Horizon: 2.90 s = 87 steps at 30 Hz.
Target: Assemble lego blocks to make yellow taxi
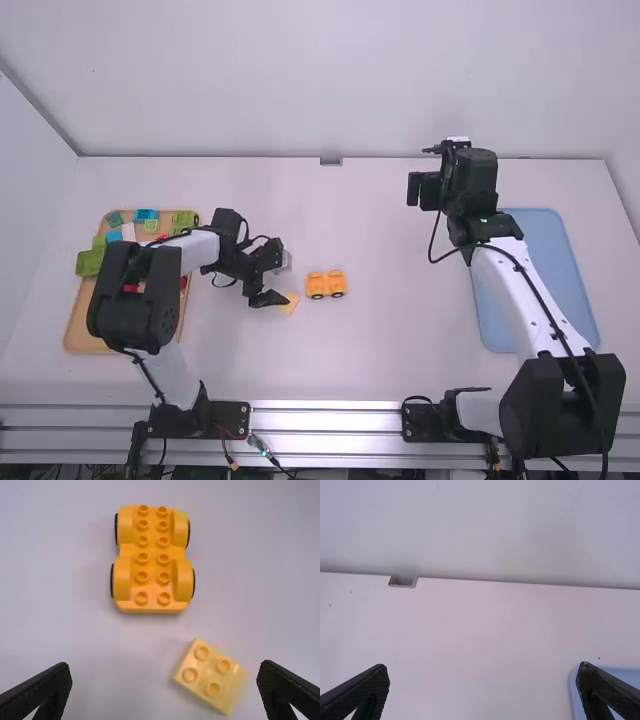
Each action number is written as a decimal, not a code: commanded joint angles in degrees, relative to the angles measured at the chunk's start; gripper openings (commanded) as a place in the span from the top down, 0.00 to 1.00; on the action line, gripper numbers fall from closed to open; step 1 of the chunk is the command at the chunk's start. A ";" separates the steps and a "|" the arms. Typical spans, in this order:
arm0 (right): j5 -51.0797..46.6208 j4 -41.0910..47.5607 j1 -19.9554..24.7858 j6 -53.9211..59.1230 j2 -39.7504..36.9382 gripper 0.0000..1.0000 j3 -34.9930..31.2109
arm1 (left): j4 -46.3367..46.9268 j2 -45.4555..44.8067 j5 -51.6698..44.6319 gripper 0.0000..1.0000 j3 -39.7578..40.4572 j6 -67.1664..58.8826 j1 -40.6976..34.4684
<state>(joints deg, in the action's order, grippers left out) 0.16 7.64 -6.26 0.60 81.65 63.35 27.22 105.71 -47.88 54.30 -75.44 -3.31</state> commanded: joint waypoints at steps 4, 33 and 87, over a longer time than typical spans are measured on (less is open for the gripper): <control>-0.07 0.57 -0.17 -0.22 0.61 0.01 2.19 | 0.76 0.57 -0.72 0.01 -0.26 9.18 0.04; -0.07 0.31 -0.11 -0.17 0.61 0.01 2.19 | -21.20 -26.49 19.47 0.01 -19.69 56.59 -11.63; -0.04 -1.22 -0.13 -0.39 0.87 0.01 2.19 | -6.71 -7.69 45.81 0.54 -7.91 76.91 -22.51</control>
<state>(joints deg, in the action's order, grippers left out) 0.14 6.61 -6.26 0.43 81.69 63.37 20.23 97.71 -2.63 47.53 1.61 -25.71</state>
